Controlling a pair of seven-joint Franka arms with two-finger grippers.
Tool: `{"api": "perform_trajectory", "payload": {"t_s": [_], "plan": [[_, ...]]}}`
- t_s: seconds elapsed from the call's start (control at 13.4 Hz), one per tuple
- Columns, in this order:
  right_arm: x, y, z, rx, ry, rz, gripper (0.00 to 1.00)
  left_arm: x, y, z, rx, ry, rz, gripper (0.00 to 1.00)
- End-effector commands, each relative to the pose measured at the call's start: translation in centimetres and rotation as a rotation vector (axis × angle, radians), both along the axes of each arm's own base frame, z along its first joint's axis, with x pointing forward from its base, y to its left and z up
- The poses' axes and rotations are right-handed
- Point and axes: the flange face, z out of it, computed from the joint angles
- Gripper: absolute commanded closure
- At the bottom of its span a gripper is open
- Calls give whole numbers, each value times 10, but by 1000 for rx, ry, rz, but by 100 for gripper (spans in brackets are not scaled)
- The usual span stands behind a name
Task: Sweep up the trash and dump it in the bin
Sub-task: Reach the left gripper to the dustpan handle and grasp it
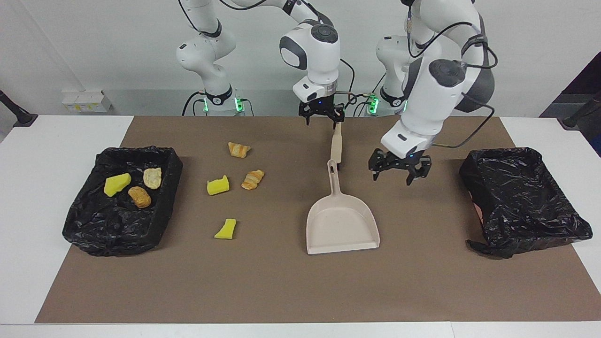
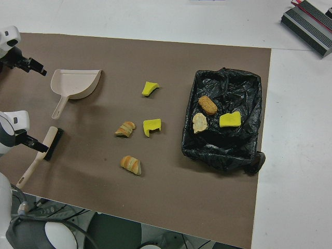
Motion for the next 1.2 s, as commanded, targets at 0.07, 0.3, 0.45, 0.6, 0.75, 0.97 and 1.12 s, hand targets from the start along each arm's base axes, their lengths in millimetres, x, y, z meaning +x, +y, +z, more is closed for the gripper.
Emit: {"api": "perform_trajectory", "payload": {"t_s": [0.07,0.3,0.45,0.6,0.75,0.97,1.12], "plan": [[-26,17,-27,6,23,-18,0,-28,-17,-39,23,34,-20,0],[-46,13,-47,0,24,21,0,-61,-33,-59,52,76,-65,0],[-50,15,-66,-4,26,21,0,-79,-33,-73,68,94,-81,0],[-52,19,-71,4,21,31,3,-85,-40,-72,68,90,-93,0],[-50,22,-70,10,17,34,14,-85,-46,-71,50,68,-52,0],[-46,26,-68,21,11,36,64,-90,-44,-78,46,62,-41,0],[-42,27,-62,31,3,33,100,-96,-41,-87,53,71,-43,0]]}}
